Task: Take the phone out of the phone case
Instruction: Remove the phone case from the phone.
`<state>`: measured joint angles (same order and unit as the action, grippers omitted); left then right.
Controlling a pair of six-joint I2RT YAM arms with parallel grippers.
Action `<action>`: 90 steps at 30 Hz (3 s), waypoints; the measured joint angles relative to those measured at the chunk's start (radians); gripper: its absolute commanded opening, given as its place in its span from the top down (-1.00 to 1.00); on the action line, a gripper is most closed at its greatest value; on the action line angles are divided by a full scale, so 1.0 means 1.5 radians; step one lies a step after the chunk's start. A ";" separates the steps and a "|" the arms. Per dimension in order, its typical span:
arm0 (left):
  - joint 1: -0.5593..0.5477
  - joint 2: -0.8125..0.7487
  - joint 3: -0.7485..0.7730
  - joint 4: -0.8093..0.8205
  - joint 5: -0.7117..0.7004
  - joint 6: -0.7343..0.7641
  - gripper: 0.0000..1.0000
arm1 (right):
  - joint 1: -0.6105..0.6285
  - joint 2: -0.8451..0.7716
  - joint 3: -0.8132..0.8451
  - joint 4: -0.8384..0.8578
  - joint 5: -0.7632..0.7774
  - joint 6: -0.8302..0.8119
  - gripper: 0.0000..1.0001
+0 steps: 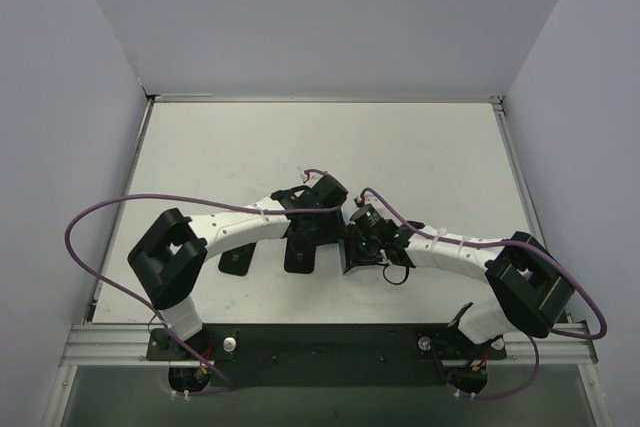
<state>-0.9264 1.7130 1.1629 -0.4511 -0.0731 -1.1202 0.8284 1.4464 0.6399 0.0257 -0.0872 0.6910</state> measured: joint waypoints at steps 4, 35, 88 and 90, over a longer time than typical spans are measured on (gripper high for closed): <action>-0.008 0.016 0.032 -0.035 -0.017 0.002 0.17 | -0.001 0.000 -0.001 0.000 -0.001 0.008 1.00; -0.028 0.006 0.020 -0.020 -0.050 0.008 1.00 | -0.007 -0.027 -0.029 0.017 -0.014 0.001 1.00; -0.180 -0.310 -0.393 0.487 -0.126 0.316 -0.50 | -0.090 -0.010 0.236 -0.517 -0.051 0.258 1.00; -0.193 -0.296 -0.379 0.496 -0.143 0.323 -0.50 | -0.090 -0.010 0.235 -0.517 -0.053 0.258 1.00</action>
<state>-1.2160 1.2694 0.5938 0.2935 -0.2871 -0.6361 0.6941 1.4307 0.9932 -0.7494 -0.1661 1.0786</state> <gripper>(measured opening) 0.756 0.075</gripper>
